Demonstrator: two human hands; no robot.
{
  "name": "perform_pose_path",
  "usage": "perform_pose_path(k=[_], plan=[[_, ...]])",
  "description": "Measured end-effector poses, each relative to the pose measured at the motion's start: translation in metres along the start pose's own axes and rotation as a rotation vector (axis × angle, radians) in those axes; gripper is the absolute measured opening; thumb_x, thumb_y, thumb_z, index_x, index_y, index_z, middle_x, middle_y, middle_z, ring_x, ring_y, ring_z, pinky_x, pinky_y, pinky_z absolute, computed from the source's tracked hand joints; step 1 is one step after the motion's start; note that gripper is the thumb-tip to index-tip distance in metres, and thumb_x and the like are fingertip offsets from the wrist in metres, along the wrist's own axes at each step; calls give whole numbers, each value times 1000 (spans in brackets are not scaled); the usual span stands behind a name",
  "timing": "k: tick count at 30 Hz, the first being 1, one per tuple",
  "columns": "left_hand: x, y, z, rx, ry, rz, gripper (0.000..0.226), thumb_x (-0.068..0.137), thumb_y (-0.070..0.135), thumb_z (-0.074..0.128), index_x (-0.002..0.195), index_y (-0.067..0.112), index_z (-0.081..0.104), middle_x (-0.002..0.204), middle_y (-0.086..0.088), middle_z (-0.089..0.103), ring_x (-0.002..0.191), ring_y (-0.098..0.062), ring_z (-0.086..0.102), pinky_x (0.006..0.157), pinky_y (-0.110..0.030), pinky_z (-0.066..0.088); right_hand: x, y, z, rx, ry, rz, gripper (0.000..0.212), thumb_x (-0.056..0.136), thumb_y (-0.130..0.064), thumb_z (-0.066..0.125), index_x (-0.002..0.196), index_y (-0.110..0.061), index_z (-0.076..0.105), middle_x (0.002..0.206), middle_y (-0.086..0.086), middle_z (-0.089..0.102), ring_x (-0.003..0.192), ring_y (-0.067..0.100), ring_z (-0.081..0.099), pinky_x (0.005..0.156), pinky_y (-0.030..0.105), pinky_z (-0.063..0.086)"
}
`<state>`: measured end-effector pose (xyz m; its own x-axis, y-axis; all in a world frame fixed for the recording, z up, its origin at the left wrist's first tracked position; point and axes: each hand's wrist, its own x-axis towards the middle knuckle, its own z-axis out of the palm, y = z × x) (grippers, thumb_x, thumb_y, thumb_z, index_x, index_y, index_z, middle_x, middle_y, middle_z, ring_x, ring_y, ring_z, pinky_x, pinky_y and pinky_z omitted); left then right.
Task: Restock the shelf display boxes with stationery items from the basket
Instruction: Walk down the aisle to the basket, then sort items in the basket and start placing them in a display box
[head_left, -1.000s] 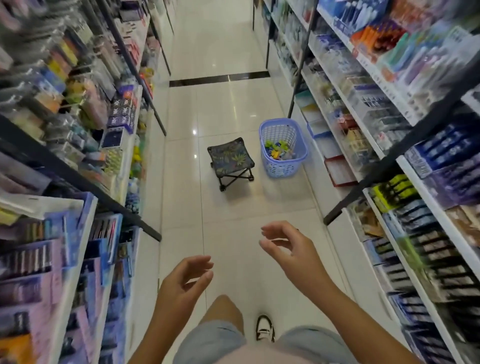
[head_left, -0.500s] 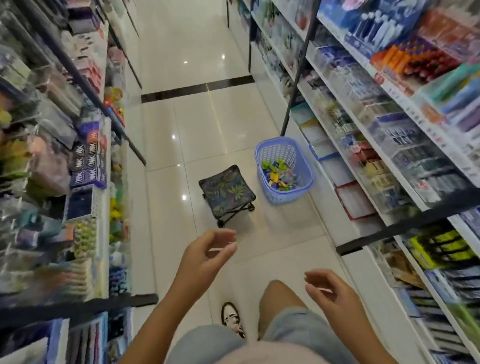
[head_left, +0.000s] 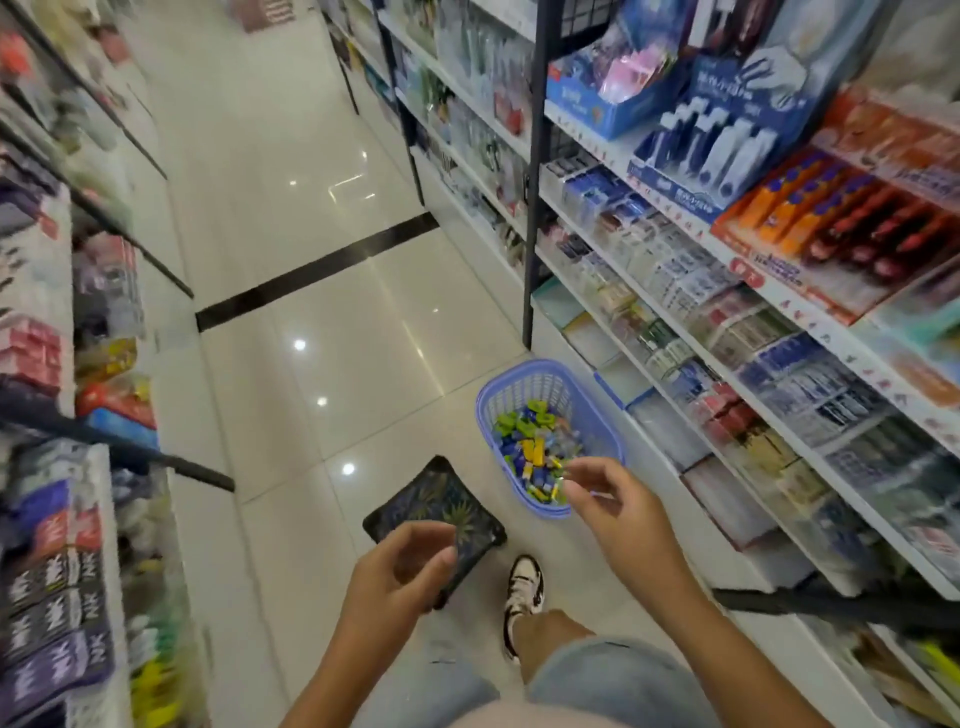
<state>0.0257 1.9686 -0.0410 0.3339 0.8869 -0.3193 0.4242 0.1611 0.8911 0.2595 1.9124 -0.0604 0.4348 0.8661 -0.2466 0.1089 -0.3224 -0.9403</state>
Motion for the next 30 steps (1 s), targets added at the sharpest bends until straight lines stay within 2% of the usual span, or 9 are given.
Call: perform_pose_path(k=[4, 10, 13, 16, 20, 23, 25, 28, 30], plan=[[88, 34, -1, 80, -79, 84, 13, 85, 16, 69, 95, 24, 71, 93, 9, 73, 86, -2, 68, 76, -16, 53, 69, -13, -15, -24, 34, 41, 11, 87, -26, 65, 95, -34, 63, 95, -18, 68, 88, -9, 62, 70, 3, 46], [215, 66, 4, 306, -230, 205, 29, 80, 60, 58, 99, 39, 65, 100, 12, 65, 90, -1, 66, 76, -23, 55, 134, 7, -28, -154, 140, 199, 9, 88, -30, 64, 91, -36, 60, 96, -18, 64, 90, -3, 60, 66, 6, 46], [275, 71, 15, 348, -347, 163, 18, 83, 52, 62, 99, 44, 65, 98, 22, 69, 89, 5, 66, 73, -16, 52, 156, 25, -20, -293, 134, 278, 13, 88, -31, 62, 100, -33, 57, 99, -11, 61, 86, 3, 58, 72, 18, 46], [337, 67, 32, 299, -449, 121, 9, 85, 34, 67, 94, 37, 67, 96, 24, 69, 86, 6, 65, 65, -8, 49, 181, 46, -5, -277, 163, 375, 20, 89, -30, 61, 109, -28, 58, 108, -6, 60, 87, 5, 56, 76, 22, 47], [425, 36, 64, 343, -625, 96, 10, 87, 20, 67, 94, 27, 69, 92, 12, 71, 85, -2, 67, 73, -19, 54, 230, 89, 18, -243, 219, 529, 25, 92, -29, 59, 116, -21, 57, 114, -5, 57, 89, 5, 54, 77, 16, 44], [498, -1, 91, 460, -794, 93, 12, 87, 16, 66, 98, 21, 69, 93, 6, 71, 87, -10, 67, 78, -25, 55, 280, 132, 35, -219, 300, 650, 25, 91, -24, 61, 114, -16, 59, 116, 1, 60, 86, 5, 53, 66, 6, 39], [536, -34, 113, 595, -896, 105, 15, 88, 16, 64, 103, 14, 68, 97, 0, 71, 90, -16, 67, 82, -31, 54, 313, 164, 45, -217, 317, 738, 26, 90, -18, 62, 113, -7, 59, 115, 9, 61, 89, 14, 57, 67, 11, 38], [585, -94, 156, 758, -994, 92, 19, 87, 17, 62, 105, 11, 67, 102, -5, 70, 95, -22, 66, 86, -34, 52, 365, 224, 58, -184, 323, 825, 27, 92, -18, 59, 114, -3, 58, 114, 17, 63, 101, 28, 61, 82, 31, 45], [612, -142, 192, 888, -1034, 147, 18, 87, 19, 61, 103, 13, 67, 103, -6, 69, 97, -24, 65, 86, -34, 51, 393, 274, 68, -166, 326, 857, 29, 91, -22, 59, 114, -4, 58, 112, 16, 65, 101, 29, 61, 82, 32, 45]])
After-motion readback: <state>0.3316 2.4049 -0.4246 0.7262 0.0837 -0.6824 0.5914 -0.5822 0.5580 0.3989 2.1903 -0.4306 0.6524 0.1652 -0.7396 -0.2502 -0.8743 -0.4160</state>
